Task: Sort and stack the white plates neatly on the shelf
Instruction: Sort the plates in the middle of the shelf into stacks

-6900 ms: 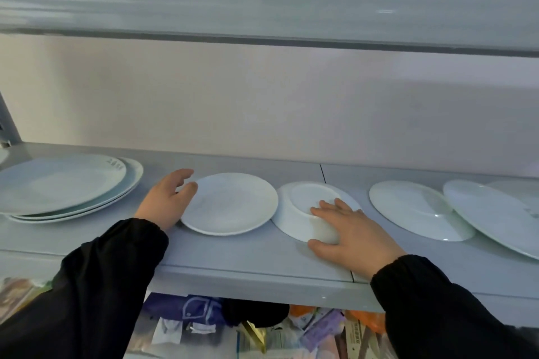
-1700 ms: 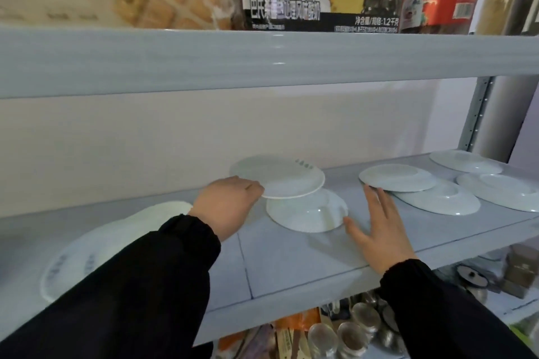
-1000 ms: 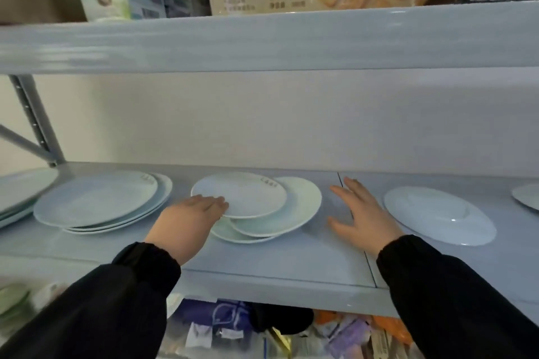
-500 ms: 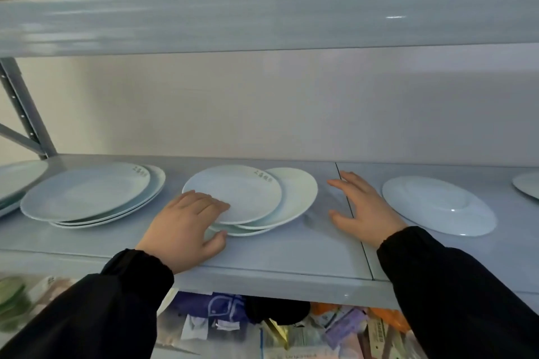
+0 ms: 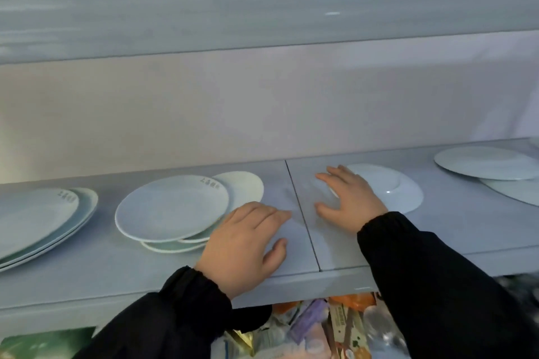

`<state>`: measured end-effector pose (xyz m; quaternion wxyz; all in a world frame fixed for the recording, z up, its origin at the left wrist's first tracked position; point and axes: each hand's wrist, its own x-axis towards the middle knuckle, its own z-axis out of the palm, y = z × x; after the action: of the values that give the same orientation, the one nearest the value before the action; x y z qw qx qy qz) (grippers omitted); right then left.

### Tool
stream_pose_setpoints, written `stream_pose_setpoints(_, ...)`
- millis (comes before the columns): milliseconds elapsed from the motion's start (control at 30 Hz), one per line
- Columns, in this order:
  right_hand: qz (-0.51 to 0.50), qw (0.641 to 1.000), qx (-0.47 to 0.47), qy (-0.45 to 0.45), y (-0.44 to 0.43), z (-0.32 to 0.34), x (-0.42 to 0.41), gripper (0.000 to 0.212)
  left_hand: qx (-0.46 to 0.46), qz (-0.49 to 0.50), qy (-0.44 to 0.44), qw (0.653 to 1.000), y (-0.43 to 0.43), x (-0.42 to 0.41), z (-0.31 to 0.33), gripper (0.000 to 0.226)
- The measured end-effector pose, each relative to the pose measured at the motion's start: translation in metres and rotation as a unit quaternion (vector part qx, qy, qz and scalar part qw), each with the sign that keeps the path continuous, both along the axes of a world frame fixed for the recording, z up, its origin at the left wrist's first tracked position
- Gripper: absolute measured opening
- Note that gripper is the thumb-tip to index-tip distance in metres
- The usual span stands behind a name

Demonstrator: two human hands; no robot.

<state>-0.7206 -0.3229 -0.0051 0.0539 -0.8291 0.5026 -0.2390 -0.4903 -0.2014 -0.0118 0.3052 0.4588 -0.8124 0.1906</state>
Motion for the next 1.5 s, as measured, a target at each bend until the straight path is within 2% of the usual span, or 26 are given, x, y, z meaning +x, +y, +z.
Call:
stream_pose_setpoints(67,-0.030,1.000,0.009,0.003,-0.003,-0.001,-0.020,0.083,0.005,-0.013,0.002,1.000,-0.009,-0.012,-0.002,0.039)
stream_pose_setpoints(267,-0.147,0.986,0.062,0.054,-0.020,-0.009,-0.062,0.068,0.003,-0.031,0.035,0.999,-0.024,-0.021,-0.010,0.034)
stream_pose_setpoints(400,-0.149,0.986,0.048,0.063,-0.019,-0.008,-0.058,0.056,-0.017,-0.043,0.015,0.999,-0.024,-0.023,-0.011,0.034)
stream_pose_setpoints(633,-0.098,0.993,0.018,0.064,0.004,-0.009,-0.055,0.035,0.007,-0.033,0.021,0.999,-0.024,-0.022,-0.015,0.035)
stream_pose_setpoints(867,-0.030,0.997,-0.014,0.066,0.066,-0.005,-0.055,0.036,0.015,-0.026,0.024,0.999,-0.023,-0.022,-0.014,0.034)
stream_pose_setpoints(967,-0.010,0.998,-0.041,0.036,0.096,-0.012,-0.055,0.033,0.021,-0.016,0.022,0.999,-0.022,-0.023,-0.013,0.035)
stream_pose_setpoints(1133,0.022,0.996,-0.091,-0.013,0.121,-0.025,-0.052,0.048,0.013,-0.006,0.023,1.000,-0.022,-0.023,-0.014,0.033)
stream_pose_setpoints(1233,0.026,0.994,-0.098,0.029,0.123,-0.029,-0.056,0.051,0.006,-0.001,0.022,1.000,-0.020,-0.024,-0.013,0.031)
stream_pose_setpoints(1333,0.049,0.989,-0.106,0.096,0.125,-0.032,-0.060,0.068,0.013,0.000,0.026,1.000,-0.016,-0.026,-0.012,0.031)
stream_pose_setpoints(1500,0.066,0.980,-0.130,0.138,0.123,-0.030,-0.065,0.060,0.029,-0.014,0.055,0.998,0.001,-0.019,-0.006,0.030)
